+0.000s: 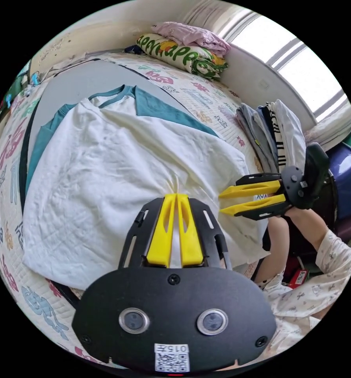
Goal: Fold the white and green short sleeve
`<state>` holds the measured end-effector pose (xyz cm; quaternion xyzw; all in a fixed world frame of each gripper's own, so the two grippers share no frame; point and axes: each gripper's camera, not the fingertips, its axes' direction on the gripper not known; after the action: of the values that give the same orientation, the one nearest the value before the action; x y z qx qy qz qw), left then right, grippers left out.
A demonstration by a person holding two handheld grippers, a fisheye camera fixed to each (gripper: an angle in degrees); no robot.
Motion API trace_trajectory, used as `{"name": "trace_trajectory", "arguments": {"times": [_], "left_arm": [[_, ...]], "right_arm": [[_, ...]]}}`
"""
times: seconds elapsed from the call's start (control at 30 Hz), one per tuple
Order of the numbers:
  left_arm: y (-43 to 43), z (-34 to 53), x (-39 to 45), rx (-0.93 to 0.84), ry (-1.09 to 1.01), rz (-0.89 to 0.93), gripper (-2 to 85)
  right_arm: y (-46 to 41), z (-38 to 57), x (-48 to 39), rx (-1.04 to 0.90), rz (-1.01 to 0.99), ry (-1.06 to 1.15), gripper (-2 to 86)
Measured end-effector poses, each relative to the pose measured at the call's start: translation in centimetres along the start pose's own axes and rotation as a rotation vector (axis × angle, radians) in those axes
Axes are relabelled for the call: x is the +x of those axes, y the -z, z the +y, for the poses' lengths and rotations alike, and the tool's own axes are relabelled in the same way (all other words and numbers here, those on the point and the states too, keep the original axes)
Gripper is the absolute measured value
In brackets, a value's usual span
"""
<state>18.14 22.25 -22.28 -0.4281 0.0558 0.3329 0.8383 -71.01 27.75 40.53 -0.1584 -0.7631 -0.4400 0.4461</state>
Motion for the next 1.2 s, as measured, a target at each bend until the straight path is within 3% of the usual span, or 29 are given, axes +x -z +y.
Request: {"name": "trace_trajectory", "arguments": {"times": [0.1,0.33,0.57,0.7,0.83,1.07,1.2], "left_arm": [[2.2,3.6,-0.3,0.052,-0.006,0.032,-0.4],[10.3,23.3,-1.3,0.202,0.101,-0.028,-0.7],[7.6,35.8,-2.3,0.262,0.303,-0.088,0.5],[7.3,36.1,-0.6,0.317,0.304,-0.167,5.8],[5.7,31.9,3.5,0.378,0.133,-0.221,7.5],[-7.2,21.2,4.7,0.211,0.003,-0.279,9.6],[-11.4,20.0,3.7,0.135,0.03,-0.323,8.3]], "right_arm": [[0.3,0.8,0.7,-0.006,0.0,-0.026,7.7],[0.5,3.1,1.2,-0.013,0.043,-0.065,7.7],[-1.9,-1.2,-3.2,0.002,0.077,-0.02,11.5],[-4.4,-3.2,-4.3,-0.04,0.101,-0.028,12.1],[-5.7,-3.9,-6.3,-0.048,0.162,-0.007,12.2],[-5.5,-3.6,-8.5,-0.031,0.172,-0.013,12.3],[-5.5,-3.6,-9.2,-0.031,0.161,-0.016,12.6]]}}
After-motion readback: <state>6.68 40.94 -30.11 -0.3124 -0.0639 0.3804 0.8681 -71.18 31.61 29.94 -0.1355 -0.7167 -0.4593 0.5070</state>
